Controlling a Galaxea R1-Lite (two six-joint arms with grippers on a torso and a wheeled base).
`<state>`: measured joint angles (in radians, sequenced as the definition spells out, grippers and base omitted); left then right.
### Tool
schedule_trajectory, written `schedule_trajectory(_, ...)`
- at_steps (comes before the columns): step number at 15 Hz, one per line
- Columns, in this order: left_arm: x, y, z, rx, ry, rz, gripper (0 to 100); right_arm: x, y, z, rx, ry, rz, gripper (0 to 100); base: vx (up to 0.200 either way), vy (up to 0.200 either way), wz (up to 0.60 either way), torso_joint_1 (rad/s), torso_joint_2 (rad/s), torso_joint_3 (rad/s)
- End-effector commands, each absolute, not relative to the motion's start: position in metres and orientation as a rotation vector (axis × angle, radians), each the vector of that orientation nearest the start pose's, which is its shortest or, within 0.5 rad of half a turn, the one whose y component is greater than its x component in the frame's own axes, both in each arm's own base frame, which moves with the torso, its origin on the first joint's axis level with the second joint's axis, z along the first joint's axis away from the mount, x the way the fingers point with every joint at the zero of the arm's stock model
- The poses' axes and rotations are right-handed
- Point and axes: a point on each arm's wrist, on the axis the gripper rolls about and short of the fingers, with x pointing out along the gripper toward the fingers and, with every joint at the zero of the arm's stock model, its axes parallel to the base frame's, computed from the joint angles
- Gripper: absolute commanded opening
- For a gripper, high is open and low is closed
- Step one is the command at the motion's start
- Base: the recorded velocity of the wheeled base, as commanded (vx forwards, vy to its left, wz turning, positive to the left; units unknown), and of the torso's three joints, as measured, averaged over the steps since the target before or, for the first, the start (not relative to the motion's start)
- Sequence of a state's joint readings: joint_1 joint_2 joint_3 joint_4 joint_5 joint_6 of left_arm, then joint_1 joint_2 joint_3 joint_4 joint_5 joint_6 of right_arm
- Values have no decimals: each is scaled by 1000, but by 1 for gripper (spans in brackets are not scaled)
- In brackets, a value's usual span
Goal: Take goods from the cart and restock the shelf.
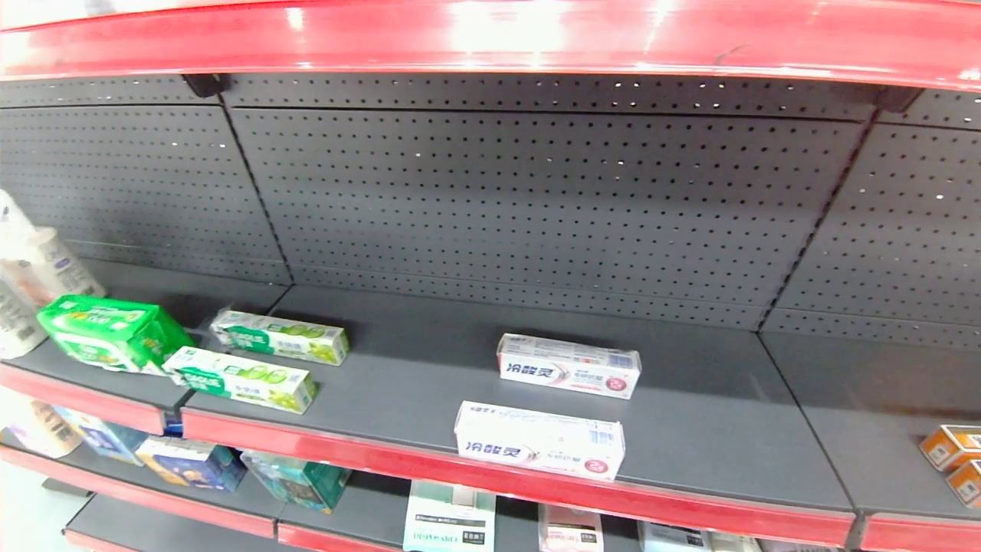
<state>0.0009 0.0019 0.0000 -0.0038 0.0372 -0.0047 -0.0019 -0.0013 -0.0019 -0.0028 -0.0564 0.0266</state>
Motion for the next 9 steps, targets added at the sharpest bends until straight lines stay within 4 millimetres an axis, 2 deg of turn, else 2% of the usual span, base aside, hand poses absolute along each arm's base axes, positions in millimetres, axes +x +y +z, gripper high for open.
schedule_trajectory(1, -23, 1, 76, -6, -3, 38, 100, -23, -1, 77, 26, -7, -58, 100, 0, 0, -600, 12, 7, -2)
schedule_trajectory(6, -23, 1, 76, -8, -3, 35, 100, -23, -1, 76, 25, -5, -57, 100, 0, 0, -600, 6, 2, 0)
schedule_trajectory(9, -23, 0, 76, -9, -5, 25, 100, -23, -1, 77, 17, -7, -55, 100, 0, 0, 0, 0, 0, 0)
